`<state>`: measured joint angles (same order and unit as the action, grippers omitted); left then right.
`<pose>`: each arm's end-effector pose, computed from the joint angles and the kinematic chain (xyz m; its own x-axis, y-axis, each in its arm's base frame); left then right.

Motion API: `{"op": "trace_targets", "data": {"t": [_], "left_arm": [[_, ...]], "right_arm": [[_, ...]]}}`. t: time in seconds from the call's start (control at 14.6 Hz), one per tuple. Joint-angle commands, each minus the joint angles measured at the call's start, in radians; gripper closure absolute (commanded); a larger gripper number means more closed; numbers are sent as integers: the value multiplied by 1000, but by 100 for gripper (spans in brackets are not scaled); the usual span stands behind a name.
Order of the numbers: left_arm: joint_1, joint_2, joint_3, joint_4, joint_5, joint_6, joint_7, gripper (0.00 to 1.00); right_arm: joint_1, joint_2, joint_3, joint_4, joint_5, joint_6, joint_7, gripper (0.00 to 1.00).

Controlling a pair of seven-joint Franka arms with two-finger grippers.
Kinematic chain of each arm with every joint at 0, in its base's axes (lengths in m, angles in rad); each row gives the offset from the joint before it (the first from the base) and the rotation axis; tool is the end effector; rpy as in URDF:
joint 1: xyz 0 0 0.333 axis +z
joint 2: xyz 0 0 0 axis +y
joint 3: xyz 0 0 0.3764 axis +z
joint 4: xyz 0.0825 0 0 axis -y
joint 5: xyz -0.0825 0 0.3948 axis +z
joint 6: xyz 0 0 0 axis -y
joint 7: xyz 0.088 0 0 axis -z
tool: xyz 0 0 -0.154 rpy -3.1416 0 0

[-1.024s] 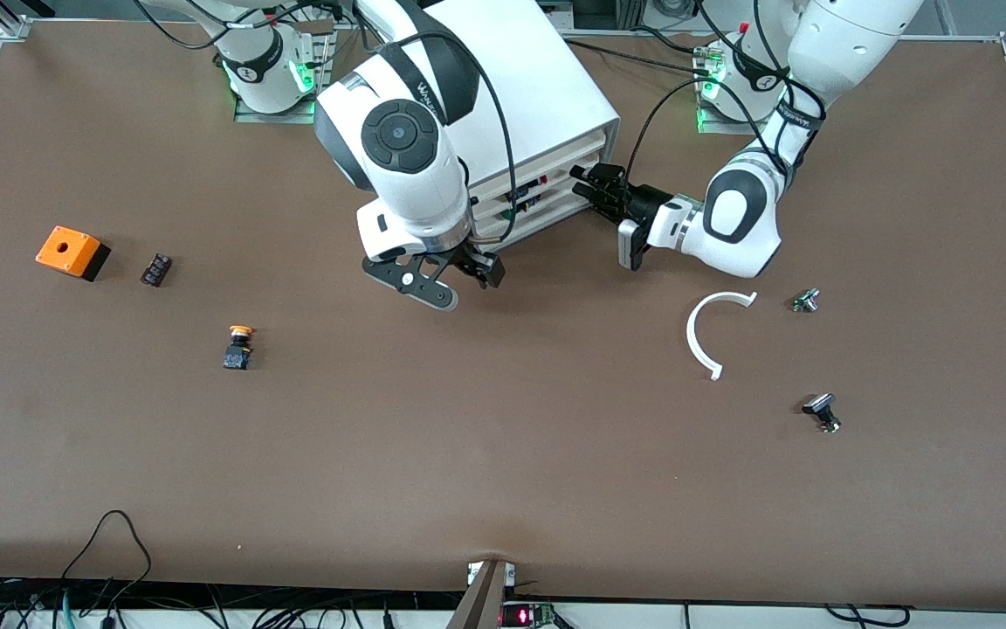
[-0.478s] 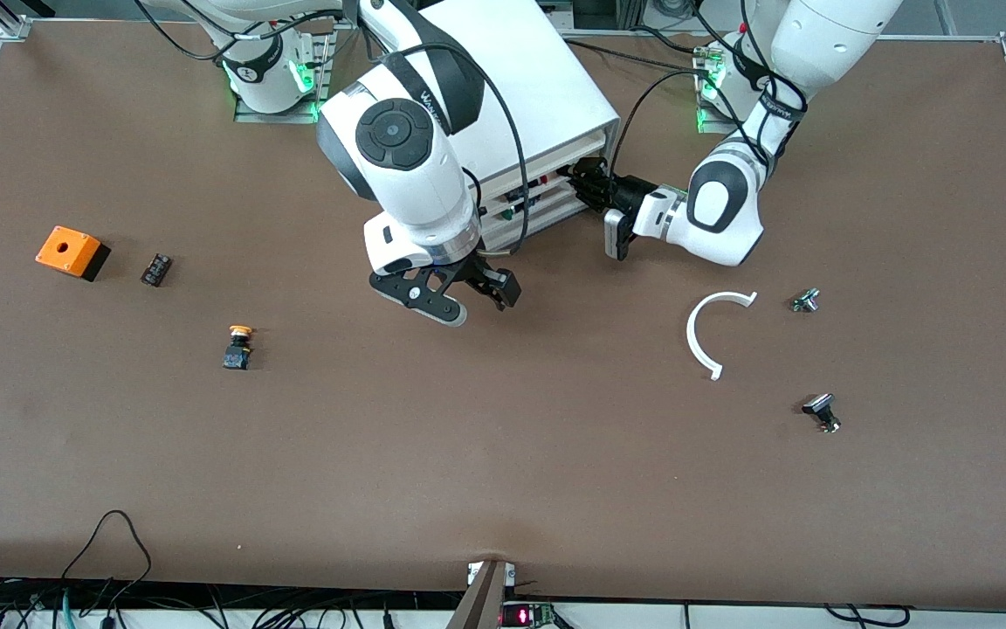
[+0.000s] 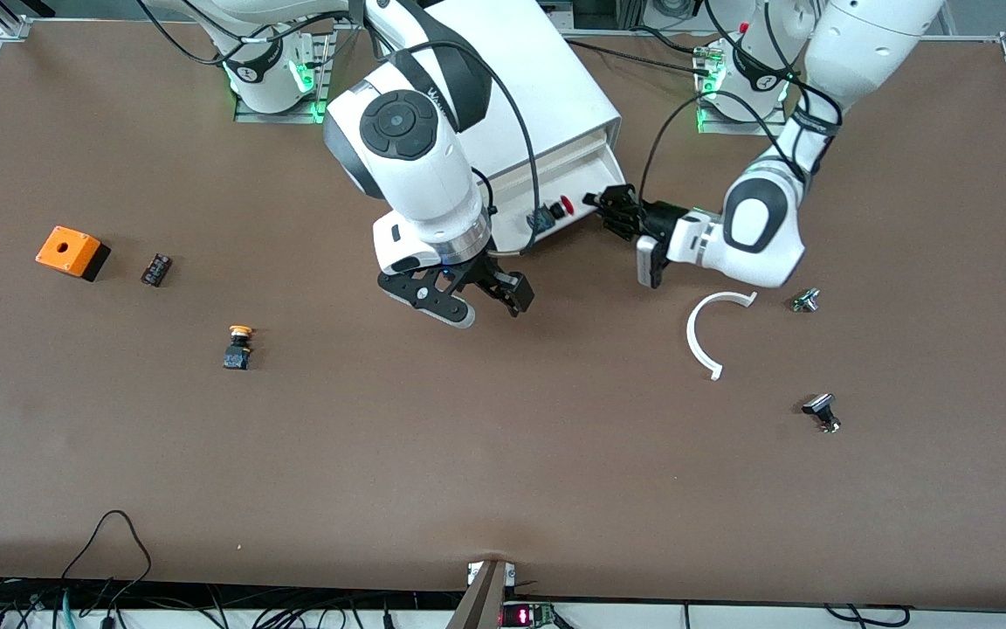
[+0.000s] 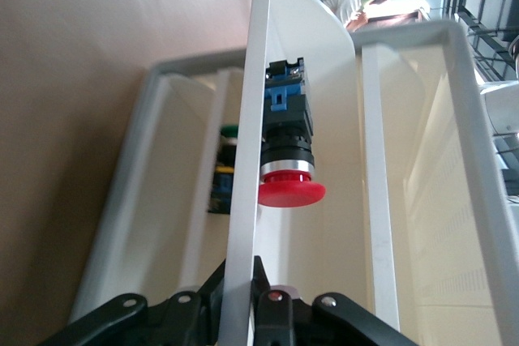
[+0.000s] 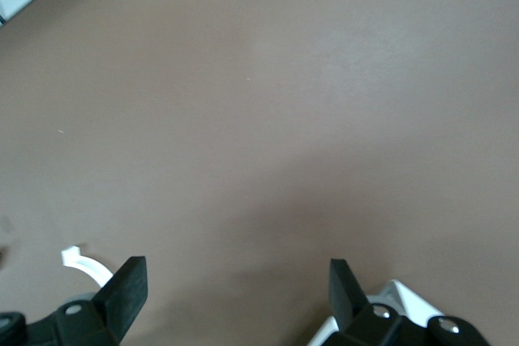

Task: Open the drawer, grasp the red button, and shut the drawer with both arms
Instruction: 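Lower the right gripper into the drawer and grasp the red button, then release the drawer and withdraw the left gripper while the right gripper holds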

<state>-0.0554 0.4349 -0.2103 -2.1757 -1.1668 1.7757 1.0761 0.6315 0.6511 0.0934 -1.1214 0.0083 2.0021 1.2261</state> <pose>0.4720 -0.2548 0.2288 0.8747 -0.4810 0.0588 -0.1901 -0.2289 0.9547 0.6261 0.5257 0.4558 0.8620 -0.5067 0.0166 -0.4889 -0.8394 -0.2374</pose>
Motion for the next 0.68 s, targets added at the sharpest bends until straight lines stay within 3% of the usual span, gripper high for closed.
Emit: {"op": "trace_targets", "data": {"t": [0.0, 0.14, 0.2, 0.27, 0.41, 0.61], "left_arm": [[26, 82, 3, 97, 59, 11, -5, 100], [28, 102, 5, 132, 59, 11, -25, 100], [32, 100, 5, 135, 61, 11, -44, 32], [37, 99, 5, 140, 61, 11, -53, 1], [68, 96, 5, 181, 96, -42, -99, 1], [137, 79, 5, 360, 282, -229, -360, 1]], "right_arm": [[45, 44, -18, 46, -8, 35, 108, 1], [62, 48, -18, 48, -14, 37, 177, 1], [71, 54, -18, 48, -14, 30, 203, 1], [82, 61, -17, 49, -14, 21, 219, 1], [112, 93, -18, 60, -14, -2, 300, 1], [128, 113, -6, 74, -7, -14, 426, 1]]}}
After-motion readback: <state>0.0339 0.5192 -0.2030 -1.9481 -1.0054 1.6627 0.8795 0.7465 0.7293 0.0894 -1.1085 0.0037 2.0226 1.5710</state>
